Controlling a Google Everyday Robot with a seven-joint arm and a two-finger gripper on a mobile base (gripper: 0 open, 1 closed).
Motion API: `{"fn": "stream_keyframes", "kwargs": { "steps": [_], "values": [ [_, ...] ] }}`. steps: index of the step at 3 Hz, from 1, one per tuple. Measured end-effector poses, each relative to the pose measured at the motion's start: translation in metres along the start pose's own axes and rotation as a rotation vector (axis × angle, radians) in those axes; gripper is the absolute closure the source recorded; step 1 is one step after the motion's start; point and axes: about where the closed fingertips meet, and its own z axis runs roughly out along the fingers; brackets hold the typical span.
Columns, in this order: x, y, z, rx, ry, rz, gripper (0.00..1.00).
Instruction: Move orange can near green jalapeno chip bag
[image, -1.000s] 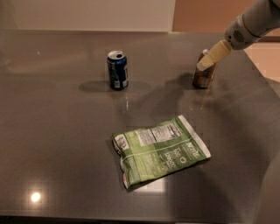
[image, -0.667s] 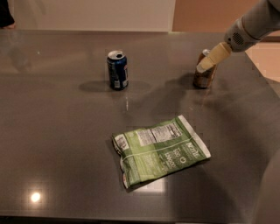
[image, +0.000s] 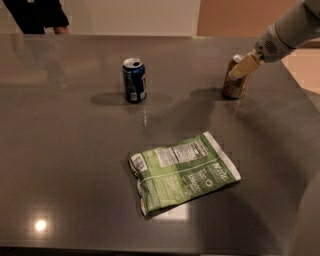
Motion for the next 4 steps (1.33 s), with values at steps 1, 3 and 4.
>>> {"fn": "stream_keyframes", "kwargs": {
  "steps": [1,3,4],
  "values": [
    [0.000,0.003,-0.001,-0.011,-0.008,0.000,0.64],
    [-0.016,0.049,-0.024,-0.099,-0.067,-0.068,1.00],
    [-0.023,0.094,-0.035,-0.186,-0.083,-0.141,1.00]
  ]
}}
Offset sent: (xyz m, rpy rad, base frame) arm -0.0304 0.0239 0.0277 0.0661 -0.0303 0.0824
